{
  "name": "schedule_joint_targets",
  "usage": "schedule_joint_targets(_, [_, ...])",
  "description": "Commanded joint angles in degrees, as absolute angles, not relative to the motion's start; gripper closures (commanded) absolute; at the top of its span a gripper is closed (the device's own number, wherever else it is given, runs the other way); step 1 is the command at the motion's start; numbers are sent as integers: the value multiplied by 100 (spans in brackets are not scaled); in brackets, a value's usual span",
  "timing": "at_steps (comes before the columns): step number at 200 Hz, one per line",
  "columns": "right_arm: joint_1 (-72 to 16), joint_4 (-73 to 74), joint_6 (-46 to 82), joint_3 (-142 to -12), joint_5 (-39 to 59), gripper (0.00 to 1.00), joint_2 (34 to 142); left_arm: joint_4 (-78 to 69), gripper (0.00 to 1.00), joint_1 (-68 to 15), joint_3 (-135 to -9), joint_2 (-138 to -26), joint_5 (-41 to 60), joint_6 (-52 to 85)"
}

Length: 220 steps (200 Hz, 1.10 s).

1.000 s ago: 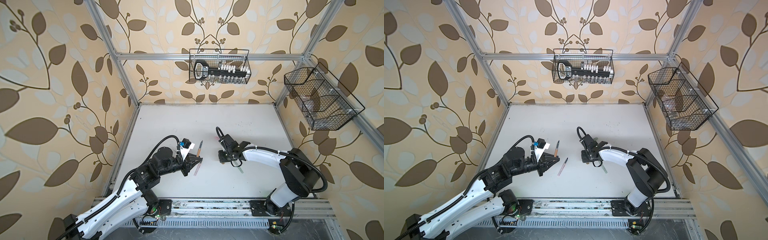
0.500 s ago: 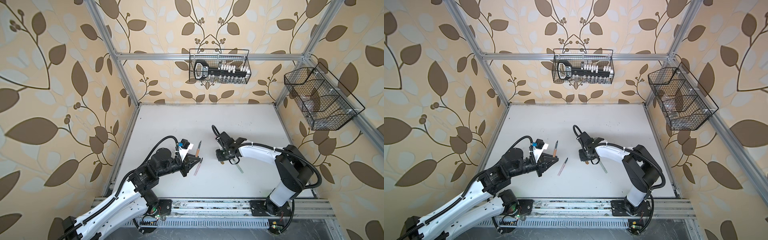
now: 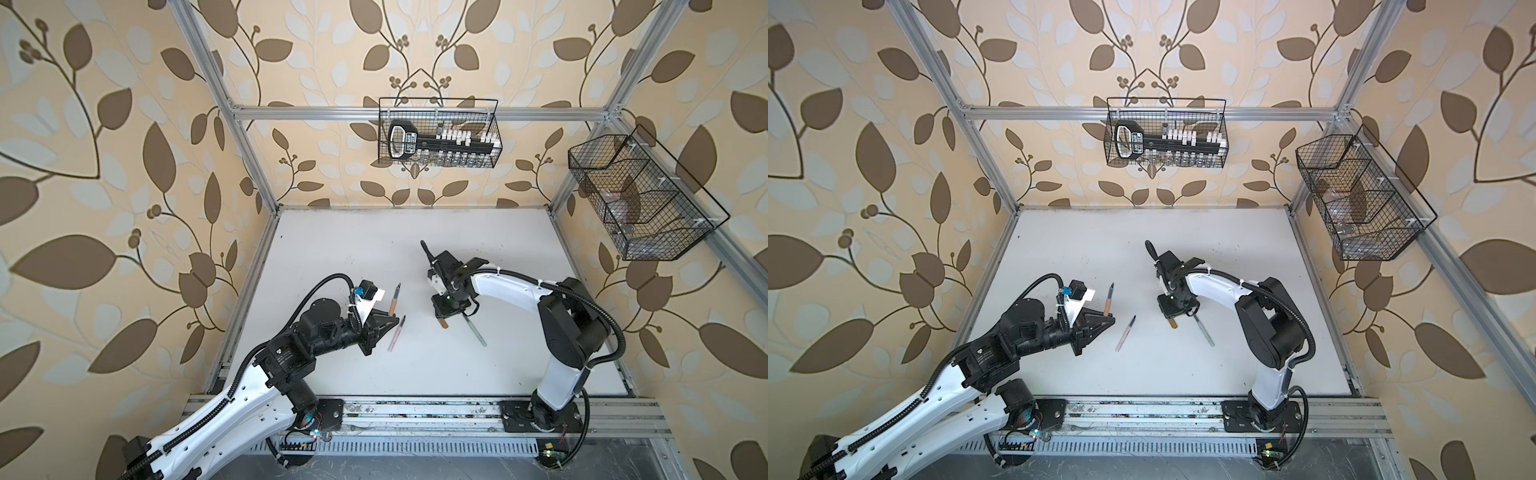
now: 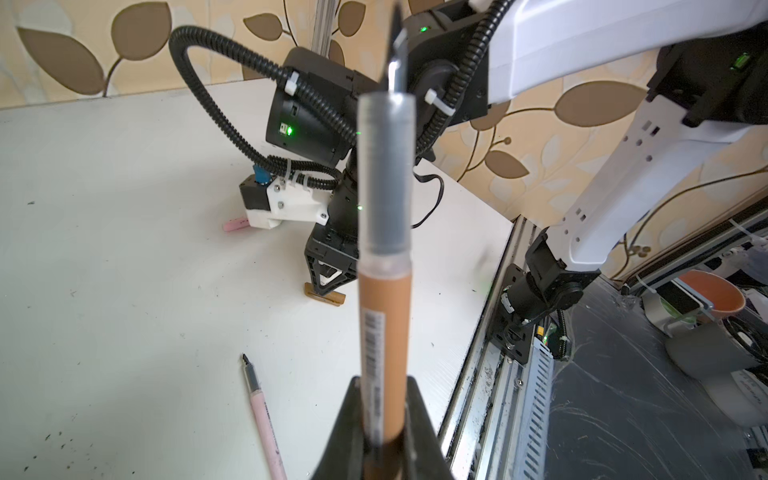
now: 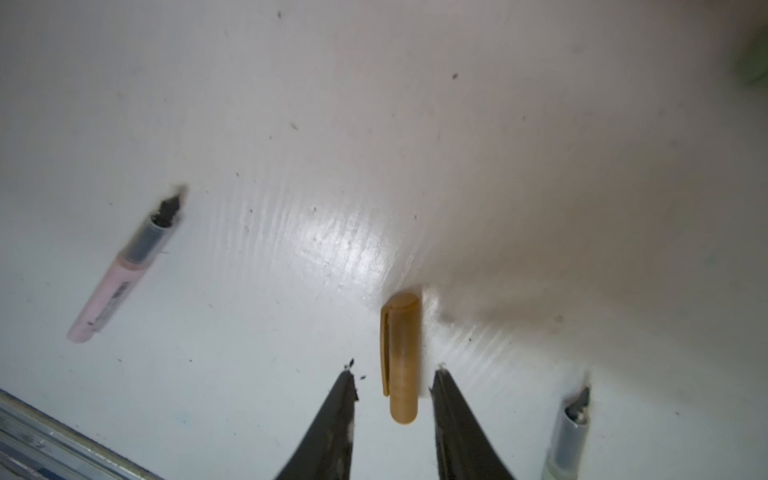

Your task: Insert the pens into the pen caps

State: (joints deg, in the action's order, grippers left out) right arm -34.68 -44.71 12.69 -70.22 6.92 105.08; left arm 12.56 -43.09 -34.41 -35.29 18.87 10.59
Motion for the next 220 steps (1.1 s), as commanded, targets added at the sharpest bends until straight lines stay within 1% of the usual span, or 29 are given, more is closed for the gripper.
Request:
schedule_joint_targets(1, [-3411,-4834,807,-7324,895,66,10700,1202,100,-4307,-3472,-3420,1802,1039])
schedule_joint_targets(39, [-3393,-4930,612,-7528,978,65,10959,1257,100,-4311,-3491,-3331,1767,1031])
schedule_joint_targets(143, [-3232,-5016,285,-7544,1135,66,11348,1230,100,-4310,-3511,-3393,1764,1002])
schedule_joint_targets(163, [-3232,-5043,334,-7559,996,66,11427,1247,100,-4311,-3533,-3418,1767,1002])
schedule_joint_targets(199, [-3262,-4983,356,-7543,1022,69,11435,1214,100,-4309,-3533,-3436,1775,1011])
schedule_joint_targets(220, [-3312,-5000,355,-7566,997,72,11471,1213,100,-4311,-3555,-3463,1793,1011])
